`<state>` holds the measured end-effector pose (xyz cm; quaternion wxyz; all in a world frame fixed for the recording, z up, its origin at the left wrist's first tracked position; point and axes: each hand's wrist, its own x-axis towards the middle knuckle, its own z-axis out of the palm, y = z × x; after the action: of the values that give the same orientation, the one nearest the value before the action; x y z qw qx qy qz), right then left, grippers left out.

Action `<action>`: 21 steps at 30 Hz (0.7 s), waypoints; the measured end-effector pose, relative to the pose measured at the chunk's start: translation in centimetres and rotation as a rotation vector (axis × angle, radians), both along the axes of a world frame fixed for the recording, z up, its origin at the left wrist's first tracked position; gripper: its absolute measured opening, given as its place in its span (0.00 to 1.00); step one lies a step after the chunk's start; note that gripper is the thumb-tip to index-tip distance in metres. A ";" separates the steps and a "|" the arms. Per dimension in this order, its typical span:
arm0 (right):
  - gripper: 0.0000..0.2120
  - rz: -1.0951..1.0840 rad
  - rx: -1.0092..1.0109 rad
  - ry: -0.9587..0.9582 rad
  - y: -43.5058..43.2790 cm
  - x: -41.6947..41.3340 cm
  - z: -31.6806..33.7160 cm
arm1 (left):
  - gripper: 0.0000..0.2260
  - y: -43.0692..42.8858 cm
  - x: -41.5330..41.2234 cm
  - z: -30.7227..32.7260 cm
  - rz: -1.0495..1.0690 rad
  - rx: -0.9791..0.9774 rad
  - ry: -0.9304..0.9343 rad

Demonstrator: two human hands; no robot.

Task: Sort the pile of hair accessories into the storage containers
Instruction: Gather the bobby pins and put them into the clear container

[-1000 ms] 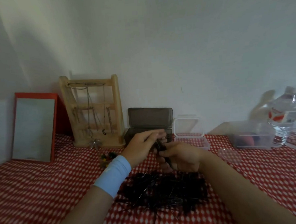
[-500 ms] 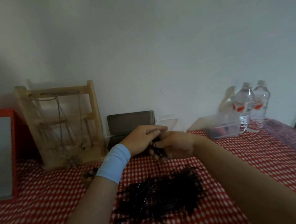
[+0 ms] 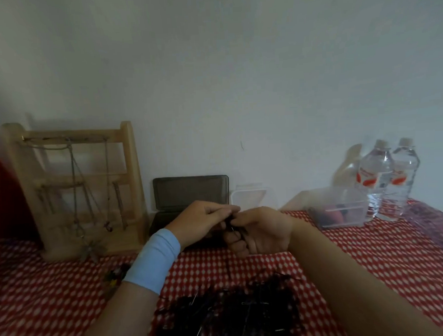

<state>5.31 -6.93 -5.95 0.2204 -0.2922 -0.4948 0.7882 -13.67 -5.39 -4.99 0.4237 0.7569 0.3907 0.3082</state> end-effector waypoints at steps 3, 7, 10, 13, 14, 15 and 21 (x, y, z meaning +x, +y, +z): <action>0.05 0.001 0.060 0.016 0.4 0.4 -0.9 | 0.15 -0.1 0.3 0.1 -0.052 -0.154 -0.069; 0.10 -0.060 0.149 -0.005 -0.3 0.8 0.3 | 0.17 -0.3 0.7 0.5 -0.093 0.015 -0.010; 0.09 -0.065 0.182 -0.013 -0.7 0.9 0.6 | 0.22 -0.4 0.7 0.5 -0.138 0.085 0.048; 0.07 -0.052 0.157 -0.019 -0.5 0.9 0.1 | 0.17 -0.5 0.7 0.5 -0.077 0.066 -0.118; 0.06 -0.048 0.136 -0.017 -0.4 0.9 0.0 | 0.16 -0.5 0.6 0.6 -0.042 0.085 -0.162; 0.05 -0.046 0.116 -0.004 -0.4 0.9 0.0 | 0.15 -0.4 0.4 0.7 -0.016 0.114 -0.187; 0.04 -0.110 0.104 0.007 -0.4 1.3 0.1 | 0.13 -0.7 0.4 0.7 -0.086 0.120 0.017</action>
<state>6.61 -7.33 -5.83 0.2800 -0.3045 -0.5176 0.7490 -13.28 -6.06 -4.31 0.3871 0.7996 0.3421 0.3062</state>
